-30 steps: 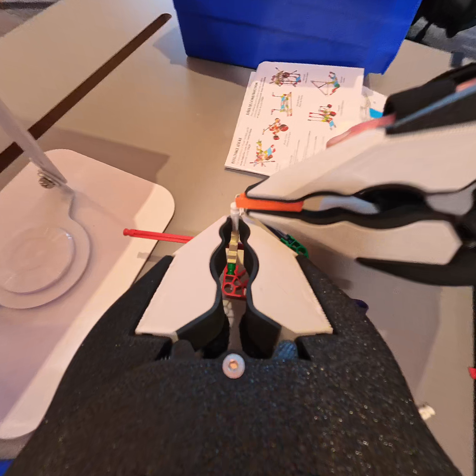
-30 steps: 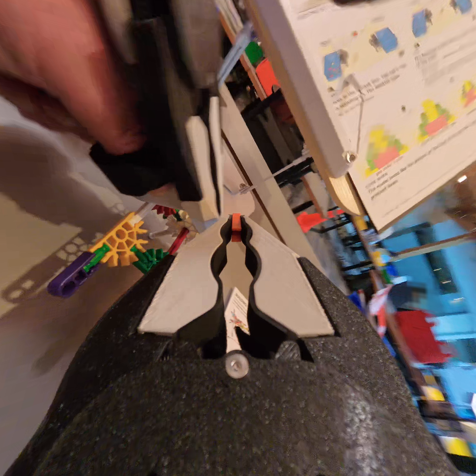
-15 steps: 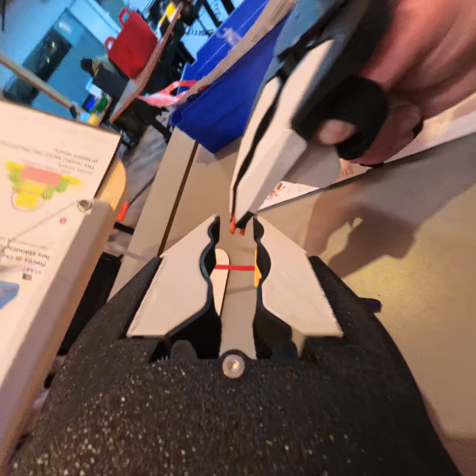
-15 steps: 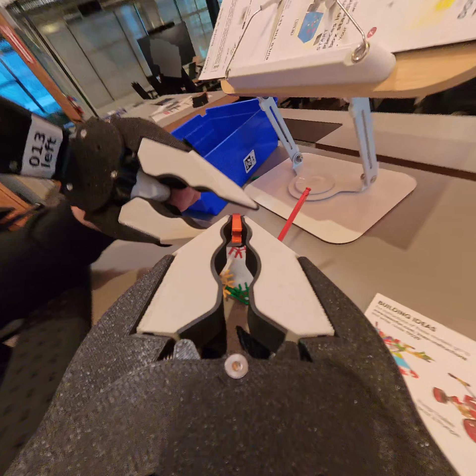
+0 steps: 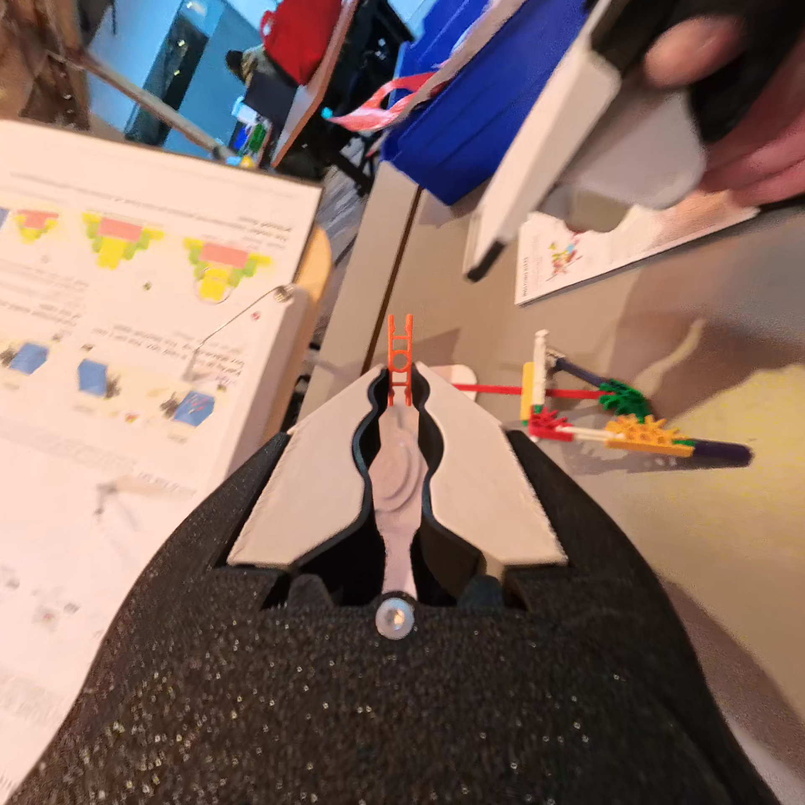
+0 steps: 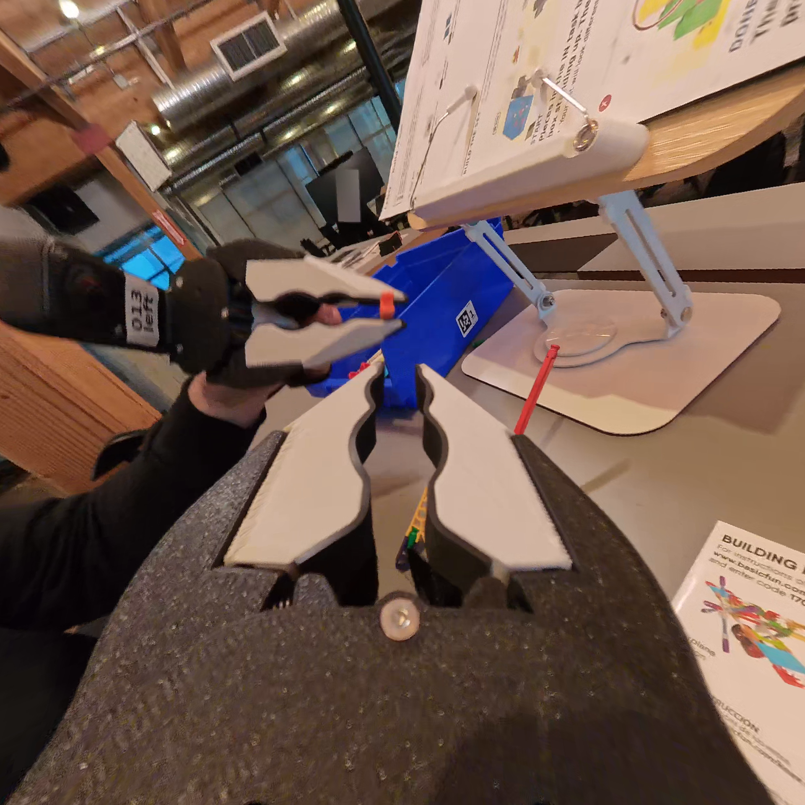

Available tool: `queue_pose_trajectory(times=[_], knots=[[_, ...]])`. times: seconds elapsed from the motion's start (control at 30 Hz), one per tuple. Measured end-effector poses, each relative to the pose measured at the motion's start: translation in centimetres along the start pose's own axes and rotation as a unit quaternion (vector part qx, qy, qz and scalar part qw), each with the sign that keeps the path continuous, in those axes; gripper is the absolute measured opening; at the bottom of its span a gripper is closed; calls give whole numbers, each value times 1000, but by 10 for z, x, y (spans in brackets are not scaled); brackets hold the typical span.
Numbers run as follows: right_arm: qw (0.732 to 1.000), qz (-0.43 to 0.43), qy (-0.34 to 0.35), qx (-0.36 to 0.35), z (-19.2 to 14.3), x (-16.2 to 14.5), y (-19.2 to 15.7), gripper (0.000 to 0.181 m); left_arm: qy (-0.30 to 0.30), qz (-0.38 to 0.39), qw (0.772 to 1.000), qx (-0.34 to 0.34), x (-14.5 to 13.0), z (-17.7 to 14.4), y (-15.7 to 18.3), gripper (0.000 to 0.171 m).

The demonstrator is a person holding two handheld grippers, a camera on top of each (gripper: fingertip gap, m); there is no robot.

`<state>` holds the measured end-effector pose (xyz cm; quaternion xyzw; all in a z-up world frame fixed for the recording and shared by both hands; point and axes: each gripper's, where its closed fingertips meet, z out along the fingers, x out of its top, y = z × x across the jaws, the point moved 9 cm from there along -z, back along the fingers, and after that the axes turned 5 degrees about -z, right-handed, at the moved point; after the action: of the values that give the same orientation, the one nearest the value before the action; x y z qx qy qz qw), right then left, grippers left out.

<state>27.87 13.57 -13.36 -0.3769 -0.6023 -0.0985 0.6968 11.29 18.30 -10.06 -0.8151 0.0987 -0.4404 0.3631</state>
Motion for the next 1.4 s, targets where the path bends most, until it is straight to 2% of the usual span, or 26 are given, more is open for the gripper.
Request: queue_pose_trajectory(times=[0.07,0.13,0.23,0.27,0.3,0.33,0.4,0.47,0.53,0.63,0.67,0.77,0.9,0.97,1.03,1.1,1.2,1.3,1.4], knots=[[999,-35,-31,4,1,-1,-6,14,-17,-23,999,21,-7,-14,-18,7],[989,-105,-101,23,6,-11,-21,17,-47,-37,995,75,-22,-36,-42,8],[953,-177,-222,106,21,-38,-55,18,-107,-122,972,168,-58,-76,-87,9],[934,-201,-264,129,26,-49,-67,18,-134,-172,956,196,-76,-88,-100,22],[914,-226,-307,138,31,-61,-77,18,-167,-229,937,204,-95,-96,-110,50],[890,-250,-351,149,36,-74,-86,21,-195,-262,922,207,-112,-102,-114,65],[849,-272,-418,175,43,-98,-103,27,-220,-264,914,215,-128,-109,-115,68],[814,-305,-466,168,47,-114,-111,30,-212,-254,919,215,-120,-108,-115,63],[793,-323,-495,145,51,-124,-112,30,-183,-233,933,204,-102,-101,-110,53],[788,-348,-492,122,55,-125,-115,17,-166,-205,950,167,-84,-84,-97,52],[786,-352,-492,125,55,-125,-115,4,-162,-198,955,147,-80,-78,-92,52],[800,-348,-476,114,57,-119,-108,4,-130,-181,971,89,-63,-71,-77,51],[883,-281,-367,78,53,-75,-83,4,-60,-129,988,-50,-35,-64,-43,49],[921,-236,-297,87,43,-52,-70,4,-27,-106,986,-127,-25,-62,-24,43],[948,-185,-234,112,32,-36,-59,4,-4,-94,978,-186,-16,-58,-7,43],[960,-149,-191,141,23,-27,-52,4,1,-66,971,-231,-7,-52,11,42],[966,-115,-165,160,17,-22,-44,4,-14,-26,962,-272,2,-40,36,37],[968,-98,-160,167,15,-21,-39,4,-3,-4,961,-277,11,-33,47,27],[970,-87,-155,166,12,-21,-35,4,2,10,968,-252,13,-31,45,15]])
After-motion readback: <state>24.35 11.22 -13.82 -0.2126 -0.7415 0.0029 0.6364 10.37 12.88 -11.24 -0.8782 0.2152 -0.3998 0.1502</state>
